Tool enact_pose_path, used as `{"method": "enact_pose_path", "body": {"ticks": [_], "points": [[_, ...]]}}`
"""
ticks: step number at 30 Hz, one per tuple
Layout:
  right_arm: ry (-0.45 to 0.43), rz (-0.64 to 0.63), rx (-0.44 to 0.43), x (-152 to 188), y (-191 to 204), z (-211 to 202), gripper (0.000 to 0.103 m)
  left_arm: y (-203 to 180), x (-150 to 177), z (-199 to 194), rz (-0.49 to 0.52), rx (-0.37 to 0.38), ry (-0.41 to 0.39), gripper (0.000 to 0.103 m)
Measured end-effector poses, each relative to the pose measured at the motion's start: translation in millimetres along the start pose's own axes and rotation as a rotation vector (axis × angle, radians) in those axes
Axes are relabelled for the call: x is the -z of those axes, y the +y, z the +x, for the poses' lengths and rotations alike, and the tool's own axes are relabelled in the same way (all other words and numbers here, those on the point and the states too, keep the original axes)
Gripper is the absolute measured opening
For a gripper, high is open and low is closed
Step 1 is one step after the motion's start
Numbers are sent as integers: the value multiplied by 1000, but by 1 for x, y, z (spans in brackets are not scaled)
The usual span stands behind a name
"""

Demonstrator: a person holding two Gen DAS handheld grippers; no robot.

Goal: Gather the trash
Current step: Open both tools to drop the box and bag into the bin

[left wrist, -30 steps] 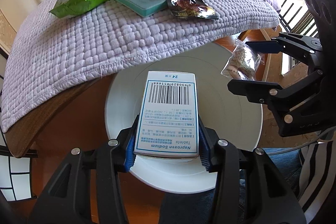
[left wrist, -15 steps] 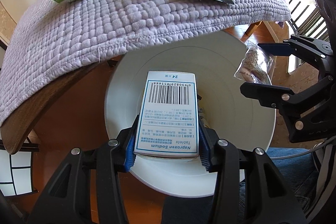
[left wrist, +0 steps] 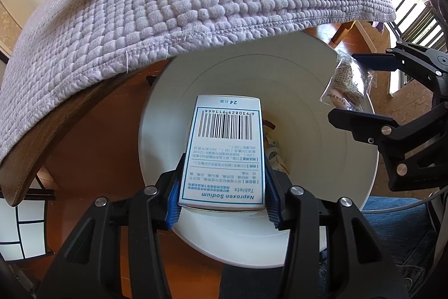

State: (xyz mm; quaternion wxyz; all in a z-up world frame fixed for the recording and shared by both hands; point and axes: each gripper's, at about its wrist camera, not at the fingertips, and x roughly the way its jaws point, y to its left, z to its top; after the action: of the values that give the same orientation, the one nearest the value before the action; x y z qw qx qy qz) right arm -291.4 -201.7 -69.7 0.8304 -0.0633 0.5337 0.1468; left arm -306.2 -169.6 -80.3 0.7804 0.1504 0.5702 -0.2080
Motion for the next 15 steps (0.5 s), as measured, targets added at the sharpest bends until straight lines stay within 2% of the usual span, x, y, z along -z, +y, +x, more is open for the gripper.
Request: {"method": "enact_pose_path", "body": {"ticks": [15], "points": [[5, -3, -2, 1, -6, 5, 77, 0, -8, 25, 1, -6, 17, 49]]}}
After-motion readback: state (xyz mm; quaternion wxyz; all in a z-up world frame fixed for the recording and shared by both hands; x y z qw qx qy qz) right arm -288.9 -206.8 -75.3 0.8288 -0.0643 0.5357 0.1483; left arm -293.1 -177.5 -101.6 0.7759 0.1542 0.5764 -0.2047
